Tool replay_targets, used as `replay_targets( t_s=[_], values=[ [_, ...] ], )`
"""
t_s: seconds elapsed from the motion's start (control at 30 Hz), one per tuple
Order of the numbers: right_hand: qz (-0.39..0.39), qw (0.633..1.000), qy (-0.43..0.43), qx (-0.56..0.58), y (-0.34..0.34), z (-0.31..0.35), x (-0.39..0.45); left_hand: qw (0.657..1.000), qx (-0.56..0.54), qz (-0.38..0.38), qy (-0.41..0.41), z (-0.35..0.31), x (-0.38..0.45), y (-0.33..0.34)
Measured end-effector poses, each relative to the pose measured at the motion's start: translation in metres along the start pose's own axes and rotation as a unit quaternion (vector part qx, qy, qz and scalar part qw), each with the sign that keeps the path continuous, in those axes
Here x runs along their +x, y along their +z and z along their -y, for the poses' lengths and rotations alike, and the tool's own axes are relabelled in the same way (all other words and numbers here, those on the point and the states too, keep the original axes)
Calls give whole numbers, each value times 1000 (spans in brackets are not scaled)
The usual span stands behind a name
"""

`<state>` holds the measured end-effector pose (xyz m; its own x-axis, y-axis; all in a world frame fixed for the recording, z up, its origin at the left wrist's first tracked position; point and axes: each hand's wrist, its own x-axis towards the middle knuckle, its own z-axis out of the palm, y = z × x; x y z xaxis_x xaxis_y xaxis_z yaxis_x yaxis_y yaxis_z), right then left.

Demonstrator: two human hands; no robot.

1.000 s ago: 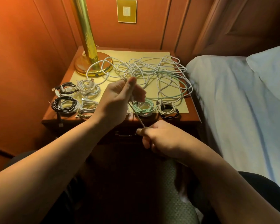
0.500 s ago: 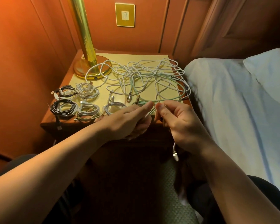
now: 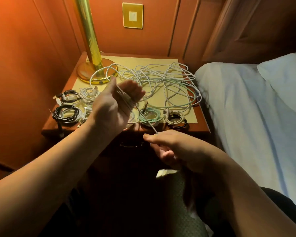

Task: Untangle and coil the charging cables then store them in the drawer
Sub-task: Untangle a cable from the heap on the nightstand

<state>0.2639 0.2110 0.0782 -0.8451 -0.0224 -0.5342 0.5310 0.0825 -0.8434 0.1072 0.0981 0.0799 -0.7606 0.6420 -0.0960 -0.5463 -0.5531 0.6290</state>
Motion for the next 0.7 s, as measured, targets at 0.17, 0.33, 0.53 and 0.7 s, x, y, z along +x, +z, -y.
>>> replay_targets(
  t_s=[0.17, 0.33, 0.53, 0.7],
  values=[
    [-39, 999, -25, -10, 9, 8, -5, 968, 234, 14, 85, 6, 0, -13],
    [-156, 957, -198, -142, 19, 5, -9, 796, 569, 64, 194, 6, -2, -22],
    [-254, 921, -274, -109, 3, -2, -13, 721, 650, 239, 3, 9, -14, -14],
    [-291, 919, -257, -72, -11, -7, -10, 831, 436, 325, -120, 12, -17, -7]
  ],
)
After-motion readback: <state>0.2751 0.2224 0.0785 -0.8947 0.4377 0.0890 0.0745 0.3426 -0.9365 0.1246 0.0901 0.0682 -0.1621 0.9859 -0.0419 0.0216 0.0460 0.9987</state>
